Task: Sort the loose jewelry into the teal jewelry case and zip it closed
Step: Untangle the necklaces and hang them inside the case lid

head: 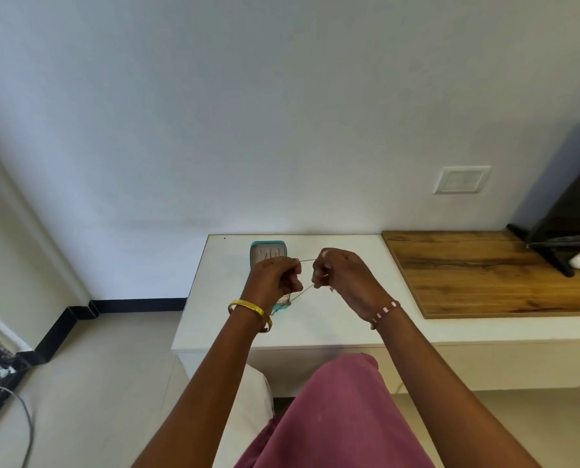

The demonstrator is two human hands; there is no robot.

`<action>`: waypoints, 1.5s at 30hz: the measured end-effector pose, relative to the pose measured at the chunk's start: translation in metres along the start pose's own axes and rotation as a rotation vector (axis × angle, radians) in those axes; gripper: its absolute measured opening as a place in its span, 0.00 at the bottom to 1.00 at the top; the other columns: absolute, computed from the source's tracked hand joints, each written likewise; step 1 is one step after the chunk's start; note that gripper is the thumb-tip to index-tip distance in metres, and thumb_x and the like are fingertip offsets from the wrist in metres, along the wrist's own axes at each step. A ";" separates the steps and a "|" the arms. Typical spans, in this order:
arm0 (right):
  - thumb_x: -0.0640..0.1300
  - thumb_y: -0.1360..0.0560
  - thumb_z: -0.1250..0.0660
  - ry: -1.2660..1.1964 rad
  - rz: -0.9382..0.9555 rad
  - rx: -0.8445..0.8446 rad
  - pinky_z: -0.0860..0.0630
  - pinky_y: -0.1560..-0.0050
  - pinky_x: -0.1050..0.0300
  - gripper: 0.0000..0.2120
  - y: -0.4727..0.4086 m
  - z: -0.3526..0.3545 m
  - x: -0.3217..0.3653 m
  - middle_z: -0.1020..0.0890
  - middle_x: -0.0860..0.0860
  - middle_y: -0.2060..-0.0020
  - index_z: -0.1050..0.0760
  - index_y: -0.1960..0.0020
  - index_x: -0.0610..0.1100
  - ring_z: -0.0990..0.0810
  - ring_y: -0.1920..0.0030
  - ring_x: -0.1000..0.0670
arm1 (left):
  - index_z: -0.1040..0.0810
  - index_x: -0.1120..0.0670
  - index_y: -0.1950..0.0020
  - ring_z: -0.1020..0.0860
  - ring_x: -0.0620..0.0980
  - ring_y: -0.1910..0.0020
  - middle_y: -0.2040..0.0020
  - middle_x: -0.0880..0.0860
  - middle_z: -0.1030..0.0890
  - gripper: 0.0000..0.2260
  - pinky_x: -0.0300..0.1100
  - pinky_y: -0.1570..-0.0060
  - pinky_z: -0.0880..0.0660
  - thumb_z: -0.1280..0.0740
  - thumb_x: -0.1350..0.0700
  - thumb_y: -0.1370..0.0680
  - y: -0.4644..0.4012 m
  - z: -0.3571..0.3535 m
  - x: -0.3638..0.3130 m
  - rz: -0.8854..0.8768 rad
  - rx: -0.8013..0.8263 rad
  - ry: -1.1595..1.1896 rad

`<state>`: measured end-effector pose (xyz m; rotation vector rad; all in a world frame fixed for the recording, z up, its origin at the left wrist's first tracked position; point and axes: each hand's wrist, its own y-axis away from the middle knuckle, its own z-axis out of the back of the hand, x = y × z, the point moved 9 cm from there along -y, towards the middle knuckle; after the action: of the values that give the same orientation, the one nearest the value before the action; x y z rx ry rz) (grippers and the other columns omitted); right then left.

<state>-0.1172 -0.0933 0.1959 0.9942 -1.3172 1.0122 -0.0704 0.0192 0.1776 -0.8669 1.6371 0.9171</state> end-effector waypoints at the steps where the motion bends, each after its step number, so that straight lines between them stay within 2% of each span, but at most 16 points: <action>1: 0.36 0.22 0.48 -0.156 -0.012 0.012 0.27 0.61 0.56 0.18 -0.001 0.001 -0.003 0.27 0.47 0.72 0.35 0.70 0.42 0.27 0.68 0.48 | 0.25 0.59 0.63 0.27 0.46 0.77 0.79 0.49 0.26 0.10 0.39 0.65 0.23 0.41 0.62 0.23 -0.001 0.001 0.001 0.016 0.009 0.043; 3: 0.38 0.21 0.47 -0.414 -0.050 0.045 0.26 0.59 0.53 0.18 -0.003 0.003 -0.008 0.26 0.47 0.73 0.36 0.70 0.43 0.26 0.68 0.47 | 0.25 0.60 0.62 0.30 0.45 0.79 0.80 0.49 0.29 0.09 0.39 0.67 0.26 0.41 0.62 0.23 -0.004 0.004 0.005 0.059 0.012 0.129; 5: 0.41 0.22 0.44 -0.548 -0.089 0.067 0.24 0.60 0.53 0.19 -0.004 0.005 -0.014 0.27 0.47 0.75 0.36 0.72 0.45 0.26 0.71 0.48 | 0.26 0.59 0.63 0.32 0.45 0.80 0.80 0.49 0.30 0.09 0.40 0.67 0.29 0.41 0.61 0.23 -0.005 0.008 0.008 0.093 0.001 0.200; 11: 0.48 0.26 0.39 -0.607 -0.146 0.056 0.29 0.71 0.58 0.20 -0.006 0.022 -0.027 0.37 0.52 0.81 0.36 0.75 0.47 0.38 0.80 0.53 | 0.29 0.56 0.66 0.37 0.44 0.80 0.80 0.48 0.35 0.11 0.37 0.70 0.33 0.42 0.58 0.24 -0.010 0.027 0.011 0.125 -0.048 0.391; 16: 0.47 0.27 0.37 -0.638 -0.135 -0.033 0.32 0.75 0.61 0.19 -0.007 0.046 -0.031 0.39 0.53 0.83 0.36 0.75 0.47 0.41 0.81 0.54 | 0.30 0.56 0.67 0.38 0.44 0.81 0.80 0.48 0.36 0.12 0.33 0.77 0.34 0.43 0.58 0.24 -0.013 0.040 0.015 0.116 -0.044 0.421; 20: 0.44 0.24 0.40 -0.645 -0.082 -0.036 0.34 0.76 0.62 0.16 -0.008 0.047 -0.027 0.39 0.53 0.82 0.30 0.71 0.44 0.41 0.81 0.55 | 0.30 0.56 0.67 0.39 0.44 0.81 0.81 0.48 0.36 0.13 0.33 0.77 0.33 0.43 0.58 0.23 -0.013 0.038 0.022 0.124 -0.047 0.456; 22: 0.41 0.24 0.42 -0.661 -0.047 -0.045 0.35 0.77 0.63 0.11 -0.009 0.047 -0.025 0.38 0.54 0.82 0.27 0.63 0.42 0.41 0.81 0.56 | 0.28 0.57 0.66 0.39 0.44 0.82 0.81 0.48 0.36 0.12 0.32 0.78 0.34 0.43 0.58 0.23 -0.013 0.036 0.029 0.140 -0.048 0.477; 24: 0.39 0.25 0.42 -0.664 -0.032 -0.061 0.36 0.78 0.64 0.06 -0.010 0.047 -0.023 0.38 0.54 0.82 0.26 0.54 0.40 0.41 0.82 0.57 | 0.28 0.57 0.64 0.40 0.43 0.82 0.80 0.48 0.35 0.12 0.31 0.79 0.36 0.43 0.58 0.23 -0.013 0.031 0.035 0.156 -0.027 0.456; 26: 0.40 0.30 0.38 -0.686 -0.030 -0.058 0.36 0.78 0.65 0.09 -0.011 0.046 -0.021 0.38 0.54 0.82 0.24 0.51 0.41 0.41 0.82 0.57 | 0.28 0.58 0.63 0.40 0.43 0.83 0.80 0.48 0.35 0.11 0.32 0.80 0.37 0.43 0.57 0.22 -0.013 0.025 0.041 0.171 0.007 0.378; 28: 0.42 0.34 0.34 -0.726 -0.014 -0.040 0.35 0.78 0.65 0.10 -0.010 0.044 -0.014 0.38 0.54 0.82 0.21 0.53 0.42 0.40 0.82 0.57 | 0.28 0.58 0.63 0.39 0.43 0.82 0.80 0.48 0.34 0.12 0.34 0.77 0.36 0.43 0.56 0.22 -0.012 0.021 0.045 0.177 0.043 0.259; 30: 0.42 0.37 0.32 -0.758 0.013 -0.022 0.33 0.76 0.65 0.08 -0.008 0.040 -0.004 0.36 0.54 0.82 0.19 0.59 0.43 0.38 0.81 0.56 | 0.27 0.58 0.62 0.38 0.45 0.81 0.80 0.50 0.34 0.12 0.37 0.73 0.34 0.43 0.55 0.21 -0.012 0.017 0.047 0.167 0.074 0.152; 32: 0.42 0.35 0.34 -0.788 0.036 -0.025 0.30 0.73 0.64 0.05 -0.008 0.038 0.005 0.32 0.53 0.80 0.20 0.64 0.44 0.33 0.79 0.55 | 0.27 0.59 0.61 0.35 0.46 0.81 0.79 0.50 0.32 0.11 0.38 0.71 0.32 0.41 0.55 0.22 -0.011 0.015 0.046 0.149 0.092 0.067; 34: 0.42 0.31 0.39 -0.816 0.046 -0.022 0.28 0.72 0.63 0.10 -0.007 0.036 0.012 0.25 0.52 0.76 0.19 0.64 0.44 0.27 0.75 0.54 | 0.25 0.59 0.61 0.32 0.47 0.79 0.79 0.50 0.30 0.11 0.39 0.70 0.29 0.40 0.56 0.22 -0.011 0.014 0.044 0.126 0.100 -0.024; 38: 0.43 0.29 0.41 -0.739 0.059 0.082 0.25 0.70 0.62 0.13 -0.005 0.020 0.025 0.18 0.49 0.67 0.18 0.53 0.43 0.23 0.71 0.53 | 0.23 0.57 0.61 0.26 0.45 0.77 0.78 0.48 0.25 0.11 0.39 0.68 0.24 0.41 0.57 0.22 -0.007 0.002 0.038 0.092 0.165 -0.122; 41: 0.41 0.27 0.43 -0.639 0.068 0.147 0.23 0.67 0.62 0.15 -0.003 0.005 0.030 0.16 0.47 0.61 0.25 0.44 0.40 0.21 0.67 0.52 | 0.22 0.56 0.60 0.23 0.44 0.75 0.76 0.48 0.22 0.12 0.39 0.65 0.22 0.41 0.58 0.21 -0.007 -0.009 0.032 0.072 0.220 -0.156; 45: 0.36 0.22 0.48 -0.632 0.101 0.193 0.20 0.58 0.58 0.15 0.001 -0.001 0.039 0.17 0.45 0.52 0.28 0.40 0.40 0.17 0.57 0.49 | 0.22 0.54 0.60 0.23 0.43 0.76 0.76 0.48 0.22 0.11 0.36 0.65 0.22 0.41 0.60 0.21 -0.012 -0.013 0.020 -0.002 0.156 -0.136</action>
<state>-0.1179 -0.0913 0.2349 1.4838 -1.8192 0.9464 -0.0702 0.0000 0.1590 -0.6841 1.5668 0.8174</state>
